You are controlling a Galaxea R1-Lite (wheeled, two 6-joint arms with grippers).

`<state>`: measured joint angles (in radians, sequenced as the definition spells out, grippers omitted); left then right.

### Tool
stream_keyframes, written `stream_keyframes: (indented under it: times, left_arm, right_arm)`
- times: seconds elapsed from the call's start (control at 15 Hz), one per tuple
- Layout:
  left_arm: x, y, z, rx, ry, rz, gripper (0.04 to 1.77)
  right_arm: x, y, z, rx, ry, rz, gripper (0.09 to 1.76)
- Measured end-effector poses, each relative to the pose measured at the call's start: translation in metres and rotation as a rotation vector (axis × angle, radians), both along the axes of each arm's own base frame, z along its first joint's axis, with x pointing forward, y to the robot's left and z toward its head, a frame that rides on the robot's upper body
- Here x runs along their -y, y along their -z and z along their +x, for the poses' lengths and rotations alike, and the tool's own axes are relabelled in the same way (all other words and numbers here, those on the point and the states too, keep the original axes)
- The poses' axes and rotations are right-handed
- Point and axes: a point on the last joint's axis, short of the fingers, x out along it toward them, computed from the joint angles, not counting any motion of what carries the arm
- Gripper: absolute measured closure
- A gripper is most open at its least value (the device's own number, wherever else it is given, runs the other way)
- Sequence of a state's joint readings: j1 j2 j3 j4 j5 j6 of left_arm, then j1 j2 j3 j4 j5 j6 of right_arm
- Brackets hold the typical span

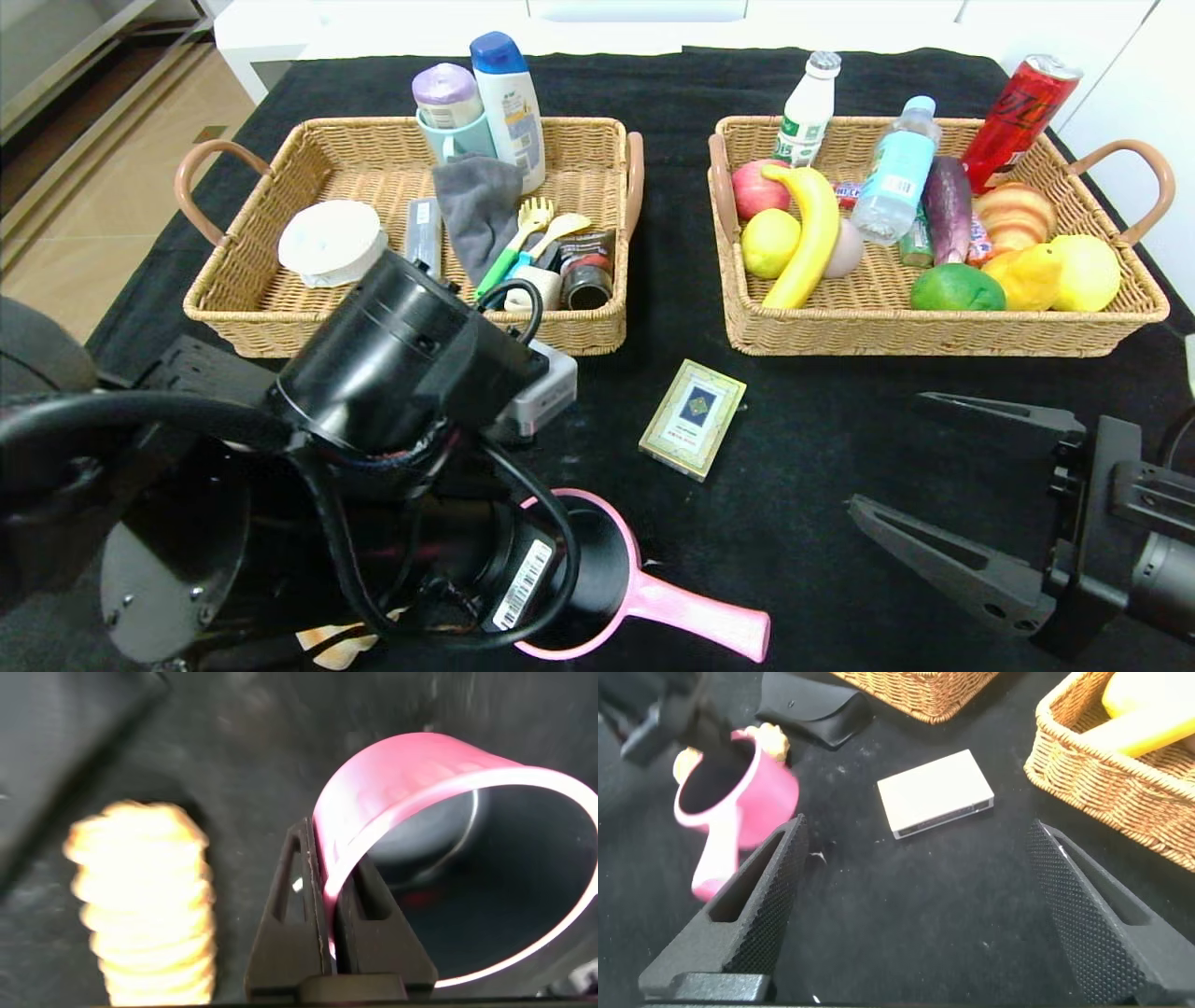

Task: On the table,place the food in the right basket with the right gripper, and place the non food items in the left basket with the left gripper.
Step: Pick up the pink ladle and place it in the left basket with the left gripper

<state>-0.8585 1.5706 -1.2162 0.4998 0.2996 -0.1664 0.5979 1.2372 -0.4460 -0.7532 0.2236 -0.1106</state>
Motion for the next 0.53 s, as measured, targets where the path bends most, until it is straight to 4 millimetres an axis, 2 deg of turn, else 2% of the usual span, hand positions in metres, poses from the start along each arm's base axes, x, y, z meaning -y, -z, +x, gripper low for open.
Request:
stream_keyframes:
  times: [0.33, 0.53]
  left_arm:
    - [-0.022, -0.016, 0.007, 0.060, -0.083, -0.065, 1.64]
    - [-0.032, -0.030, 0.014, 0.128, -0.156, -0.167, 1.64]
  right_arm:
    - [0.000, 0.000, 0.000, -0.001, 0.000, -0.001, 0.15]
    - [0.000, 0.001, 0.000, -0.004, -0.002, -0.003, 0.15]
